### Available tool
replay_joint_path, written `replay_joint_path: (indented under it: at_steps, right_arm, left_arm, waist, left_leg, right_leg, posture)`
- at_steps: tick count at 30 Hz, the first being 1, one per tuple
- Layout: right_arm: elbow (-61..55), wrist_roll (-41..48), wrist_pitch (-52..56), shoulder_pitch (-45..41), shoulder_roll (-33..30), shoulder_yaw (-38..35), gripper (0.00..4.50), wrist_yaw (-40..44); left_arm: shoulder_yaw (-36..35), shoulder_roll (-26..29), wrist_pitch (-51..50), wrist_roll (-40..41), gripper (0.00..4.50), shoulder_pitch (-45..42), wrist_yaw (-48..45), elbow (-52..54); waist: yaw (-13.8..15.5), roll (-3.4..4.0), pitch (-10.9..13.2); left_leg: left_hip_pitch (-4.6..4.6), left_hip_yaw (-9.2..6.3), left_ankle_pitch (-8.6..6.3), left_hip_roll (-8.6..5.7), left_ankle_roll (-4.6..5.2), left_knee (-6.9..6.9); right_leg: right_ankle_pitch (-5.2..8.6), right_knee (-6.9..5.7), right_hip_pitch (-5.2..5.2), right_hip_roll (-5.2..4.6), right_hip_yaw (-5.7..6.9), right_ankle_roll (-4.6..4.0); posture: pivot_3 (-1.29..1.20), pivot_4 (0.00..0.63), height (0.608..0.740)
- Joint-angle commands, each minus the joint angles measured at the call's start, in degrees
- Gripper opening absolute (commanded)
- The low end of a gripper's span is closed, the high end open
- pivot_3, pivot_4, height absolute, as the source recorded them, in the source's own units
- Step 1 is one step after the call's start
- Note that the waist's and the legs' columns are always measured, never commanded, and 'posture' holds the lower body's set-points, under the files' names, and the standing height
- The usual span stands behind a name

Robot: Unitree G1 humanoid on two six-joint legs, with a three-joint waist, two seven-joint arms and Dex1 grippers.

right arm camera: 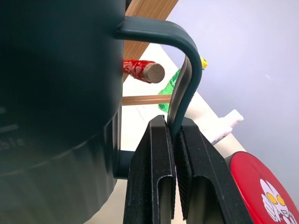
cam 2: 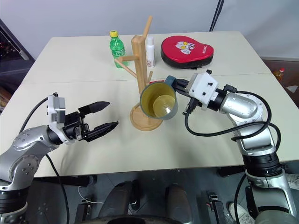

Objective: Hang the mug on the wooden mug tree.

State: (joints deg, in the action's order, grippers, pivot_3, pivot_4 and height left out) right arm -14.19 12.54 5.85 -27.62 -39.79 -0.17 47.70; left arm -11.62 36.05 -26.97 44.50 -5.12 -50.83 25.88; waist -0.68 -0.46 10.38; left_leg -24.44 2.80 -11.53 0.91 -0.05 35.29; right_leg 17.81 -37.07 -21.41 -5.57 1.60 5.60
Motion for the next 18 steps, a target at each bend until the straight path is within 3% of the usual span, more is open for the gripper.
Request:
replay_joint_path:
  at_steps: [1,18]
  right_arm:
    - [-0.8,0.7,0.8,-2.7,-0.1,0.3,0.03,1.0]
    - [4.0,-1.9,7.7,-10.4,1.9,6.2,0.03,2.5]
  left_arm:
    - [-0.8,0.3,0.5,0.9,4.50,-0.5,0.0,2.0]
    - [-1.7,0.6,0.0,3.2,4.50,-3.6,1.6,3.7]
  waist:
    - [0.0,0.00,0.0]
    - [-0.1,0.00,0.0]
  left_leg:
    - [0.00,0.00,0.00,0.00,0.00,0.00]
    - [-0.02,0.00,0.00,0.00,-0.01,-0.02]
  right_leg:
    - [0.00,0.00,0.00,0.00,0.00,0.00]
    - [0.03,0.04,-0.02,-0.04,-0.01,-0.08]
  posture:
    - [0.00,0.150,0.740]
    - [0.00,0.150,0.740]
